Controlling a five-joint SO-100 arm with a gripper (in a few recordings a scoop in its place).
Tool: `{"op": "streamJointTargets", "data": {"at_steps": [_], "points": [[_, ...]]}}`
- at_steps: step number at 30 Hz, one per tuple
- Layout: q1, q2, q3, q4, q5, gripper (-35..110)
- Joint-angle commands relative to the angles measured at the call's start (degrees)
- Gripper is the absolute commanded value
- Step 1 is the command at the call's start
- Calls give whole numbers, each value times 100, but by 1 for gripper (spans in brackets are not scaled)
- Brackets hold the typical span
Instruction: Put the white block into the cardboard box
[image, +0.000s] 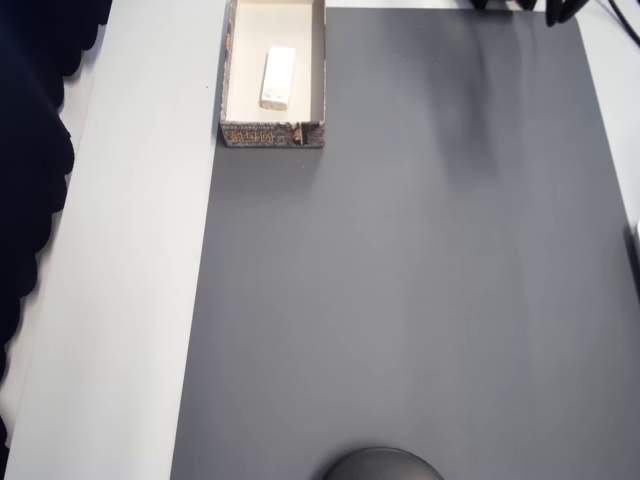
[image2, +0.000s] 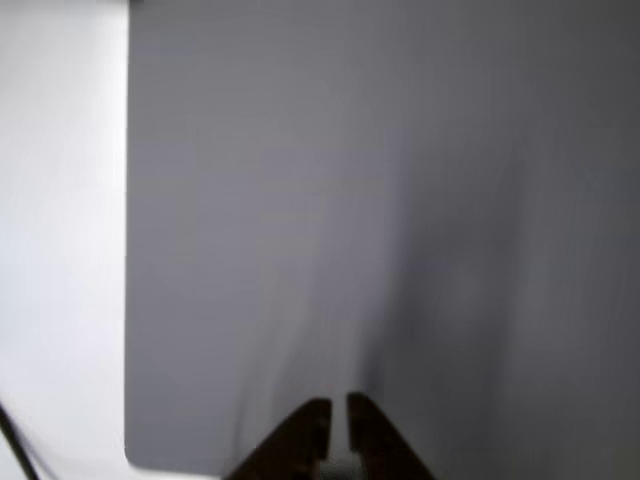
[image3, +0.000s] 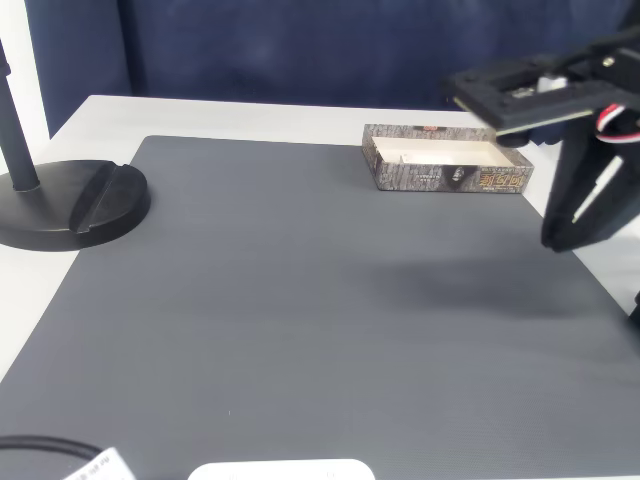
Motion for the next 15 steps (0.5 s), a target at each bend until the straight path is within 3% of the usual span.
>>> {"op": "streamJointTargets", "data": {"at_steps": [1,15], "points": [[-352,1178,967,-580,-677,-2],[-167,3823,3111,-1011,-1213,-2]]}}
